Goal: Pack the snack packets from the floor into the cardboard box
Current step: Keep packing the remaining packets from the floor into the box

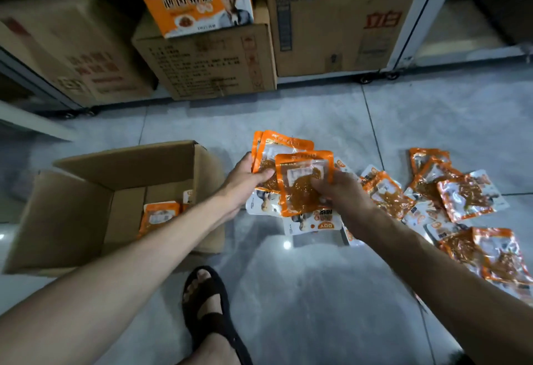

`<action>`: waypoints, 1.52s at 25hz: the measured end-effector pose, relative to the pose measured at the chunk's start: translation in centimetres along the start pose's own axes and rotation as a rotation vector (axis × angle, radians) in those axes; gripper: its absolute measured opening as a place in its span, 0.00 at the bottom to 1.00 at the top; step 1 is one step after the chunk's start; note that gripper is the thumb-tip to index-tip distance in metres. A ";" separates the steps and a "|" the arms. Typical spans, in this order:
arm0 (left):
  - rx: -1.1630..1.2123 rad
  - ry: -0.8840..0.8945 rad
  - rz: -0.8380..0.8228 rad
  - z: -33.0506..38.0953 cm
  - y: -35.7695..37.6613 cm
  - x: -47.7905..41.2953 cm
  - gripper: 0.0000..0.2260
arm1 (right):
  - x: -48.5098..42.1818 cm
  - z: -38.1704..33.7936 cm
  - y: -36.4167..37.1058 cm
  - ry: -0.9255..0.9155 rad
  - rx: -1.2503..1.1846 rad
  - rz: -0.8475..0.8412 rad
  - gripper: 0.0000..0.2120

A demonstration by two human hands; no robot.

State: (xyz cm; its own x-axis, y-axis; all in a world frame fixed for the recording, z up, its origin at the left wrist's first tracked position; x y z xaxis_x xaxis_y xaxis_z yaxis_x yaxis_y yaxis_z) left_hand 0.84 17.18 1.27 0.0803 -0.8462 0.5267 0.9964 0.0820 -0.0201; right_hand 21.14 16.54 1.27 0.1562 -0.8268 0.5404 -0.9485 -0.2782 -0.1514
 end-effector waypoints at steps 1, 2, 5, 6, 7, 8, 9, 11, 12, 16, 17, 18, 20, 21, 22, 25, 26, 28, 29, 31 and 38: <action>0.018 0.014 -0.010 1.4 -0.4 0.9 0.16 | 0.6 -1.4 0.1 -0.028 0.019 -0.005 0.08; 0.034 0.034 -0.019 2.8 -0.8 1.9 0.17 | 1.1 -2.7 0.2 -0.053 0.040 -0.012 0.08; 0.040 0.094 -0.040 6.3 -2.8 4.6 0.19 | 2.5 -6.0 2.0 -0.119 0.084 -0.058 0.09; 0.029 0.104 -0.044 7.2 -3.5 5.4 0.21 | 2.7 -6.9 2.9 -0.139 0.086 -0.085 0.09; 0.015 0.110 -0.044 8.1 -4.8 6.2 0.21 | 3.0 -7.8 4.2 -0.156 0.094 -0.117 0.09; 0.006 0.110 -0.047 8.8 -6.2 6.9 0.20 | 3.1 -8.8 5.5 -0.168 0.099 -0.151 0.09; 0.005 0.107 -0.045 9.4 -7.8 7.5 0.19 | 3.2 -9.7 6.9 -0.172 0.102 -0.190 0.09; 0.024 0.105 0.000 9.9 -12.1 8.4 0.17 | 3.0 -11.1 10.2 -0.167 0.085 -0.273 0.09; 0.039 0.107 0.050 9.7 -14.5 8.7 0.16 | 2.6 -11.3 11.9 -0.151 0.075 -0.297 0.09; 0.171 0.113 0.353 6.2 -24.6 9.4 0.17 | -0.4 -12.7 16.8 -0.176 0.281 -0.292 0.09; 0.208 0.106 0.406 4.9 -26.9 9.5 0.16 | -1.8 -14.0 18.0 -0.267 0.429 -0.279 0.08; 0.247 0.094 0.442 3.4 -29.1 9.5 0.16 | -3.2 -15.7 19.6 -0.391 0.603 -0.267 0.07; 0.318 0.070 0.489 0.5 -32.5 9.4 0.16 | -5.0 -19.1 24.1 -0.698 1.020 -0.272 0.07; 0.337 0.060 0.508 -0.8 -33.8 9.3 0.16 | -5.3 -19.8 26.9 -0.849 1.218 -0.304 0.07; 0.339 0.053 0.527 -2.0 -34.8 9.2 0.16 | -5.4 -19.6 29.5 -0.972 1.398 -0.361 0.09; 0.340 0.015 0.554 -5.0 -36.5 8.3 0.15 | -5.8 -14.2 36.1 -1.132 1.895 -0.621 0.12; 0.342 -0.012 0.553 -5.9 -36.7 8.0 0.13 | -6.1 -11.7 37.5 -1.126 2.034 -0.701 0.12; 0.355 -0.059 0.492 -7.2 -36.7 7.1 0.10 | -6.9 -7.3 38.6 -1.081 2.233 -0.822 0.13; 0.355 -0.079 0.448 -7.6 -36.4 6.6 0.08 | -7.1 -5.6 38.7 -1.058 2.299 -0.861 0.13; 0.345 -0.120 0.385 -8.0 -35.8 5.8 0.07 | -7.3 -3.2 38.5 -1.072 2.338 -0.865 0.14; 0.302 -0.220 0.274 -8.7 -34.0 3.9 0.13 | -9.4 0.0 37.4 -1.087 2.167 -0.911 0.22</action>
State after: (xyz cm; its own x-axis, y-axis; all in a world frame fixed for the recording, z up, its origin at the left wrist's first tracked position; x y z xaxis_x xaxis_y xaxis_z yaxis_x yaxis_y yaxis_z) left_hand -32.48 6.52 -3.41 0.2993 -0.6425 0.7054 0.8843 0.4645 0.0479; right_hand -15.81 13.91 -9.43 0.7718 0.0233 0.6355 0.6216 0.1831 -0.7616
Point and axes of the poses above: each hand's wrist, its own x-axis away from the middle knuckle, its own y-axis out of the palm, z = x × y, the point moved 4 cm from there along -x, towards the middle knuckle, and after that the axes turned 12 degrees about x, right-handed, at the moved point
